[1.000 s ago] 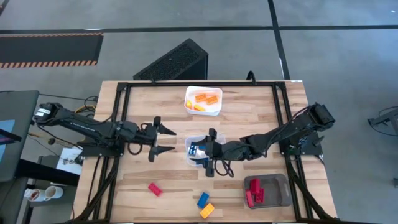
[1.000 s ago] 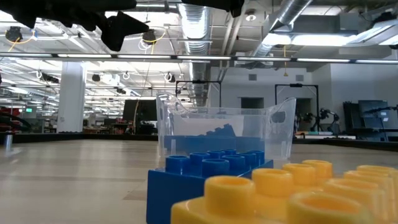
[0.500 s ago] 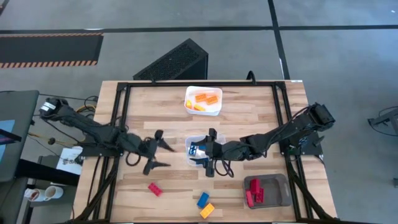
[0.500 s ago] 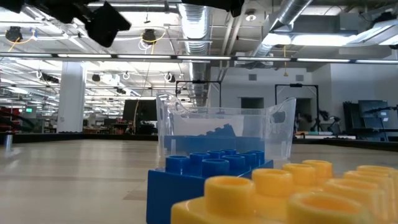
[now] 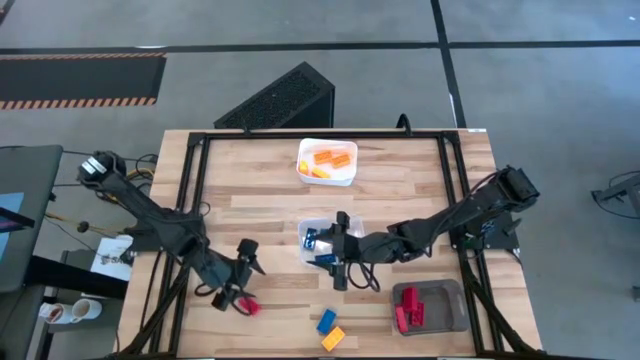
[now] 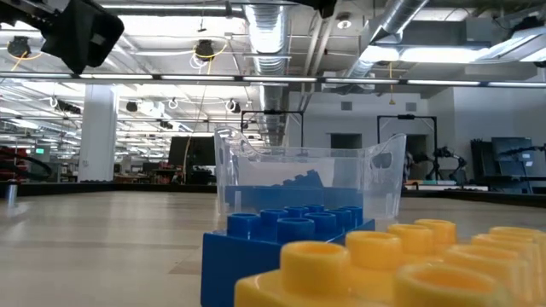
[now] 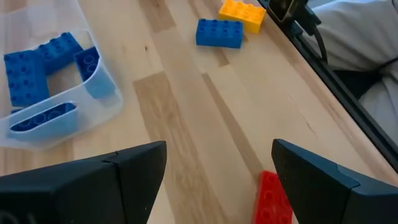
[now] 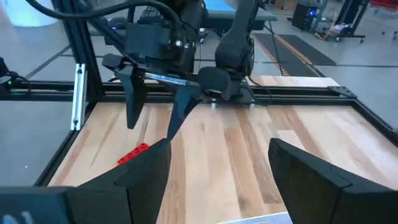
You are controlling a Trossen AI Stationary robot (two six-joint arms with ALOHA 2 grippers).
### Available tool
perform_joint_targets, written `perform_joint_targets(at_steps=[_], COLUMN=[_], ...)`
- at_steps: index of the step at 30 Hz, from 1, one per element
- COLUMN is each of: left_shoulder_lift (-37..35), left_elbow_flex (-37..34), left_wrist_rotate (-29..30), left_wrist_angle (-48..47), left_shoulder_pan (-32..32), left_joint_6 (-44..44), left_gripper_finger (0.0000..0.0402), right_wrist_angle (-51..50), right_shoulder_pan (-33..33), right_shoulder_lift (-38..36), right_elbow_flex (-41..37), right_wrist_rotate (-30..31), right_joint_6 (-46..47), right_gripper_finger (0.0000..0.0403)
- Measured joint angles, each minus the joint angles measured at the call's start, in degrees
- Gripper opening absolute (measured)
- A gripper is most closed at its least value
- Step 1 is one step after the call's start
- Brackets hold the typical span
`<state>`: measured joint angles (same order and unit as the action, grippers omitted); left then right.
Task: Sort & place blocks by color
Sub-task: Put the yellow game piece into the white bin
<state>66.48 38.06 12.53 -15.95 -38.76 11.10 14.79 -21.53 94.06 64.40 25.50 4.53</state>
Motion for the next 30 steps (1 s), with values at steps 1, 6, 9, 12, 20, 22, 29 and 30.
perform_joint_targets(at_steps=[1, 6, 9, 12, 20, 22, 29, 30], left_shoulder_lift=[0.6, 1.0, -1.3, -4.2, -8.9, -8.9, -8.8, -8.8], left_elbow_flex=[0.0, 1.5, 6.1, 5.6, -7.2, -10.2, -14.2, -14.2], left_wrist_rotate=[0.4, 2.7, 5.7, 8.1, 1.1, 0.7, 0.3, 0.3], left_wrist_angle=[0.7, 5.5, 8.8, 16.2, 47.4, 56.6, 69.8, 69.8], left_shoulder_pan=[-0.3, -0.6, -0.6, -0.6, 2.6, 4.1, 8.3, 8.7], left_joint_6=[0.2, -3.7, -11.2, -17.5, -24.9, -24.4, -23.1, -22.4], left_gripper_finger=[0.0279, 0.0279, 0.0279, 0.0279, 0.0279, 0.0279, 0.0279, 0.0279], right_wrist_angle=[-0.6, -6.5, -11.1, -16.2, -19.2, -18.4, -19.2, -19.1], right_shoulder_pan=[-0.2, -1.9, -2.9, -3.9, -9.4, -10.5, -12.2, -12.1], right_shoulder_lift=[0.0, 0.0, 0.0, 0.0, 1.8, 3.3, 13.6, 15.2], right_elbow_flex=[0.0, 0.0, 0.0, 0.0, -0.1, 0.1, 4.3, 5.4], right_wrist_rotate=[-0.1, -3.6, -6.7, -12.2, -19.4, -19.6, -23.1, -24.3], right_joint_6=[0.1, 0.6, 1.8, 8.0, 11.5, 13.3, 16.6, 16.6], right_gripper_finger=[0.029, 0.029, 0.029, 0.029, 0.029, 0.029, 0.029, 0.029])
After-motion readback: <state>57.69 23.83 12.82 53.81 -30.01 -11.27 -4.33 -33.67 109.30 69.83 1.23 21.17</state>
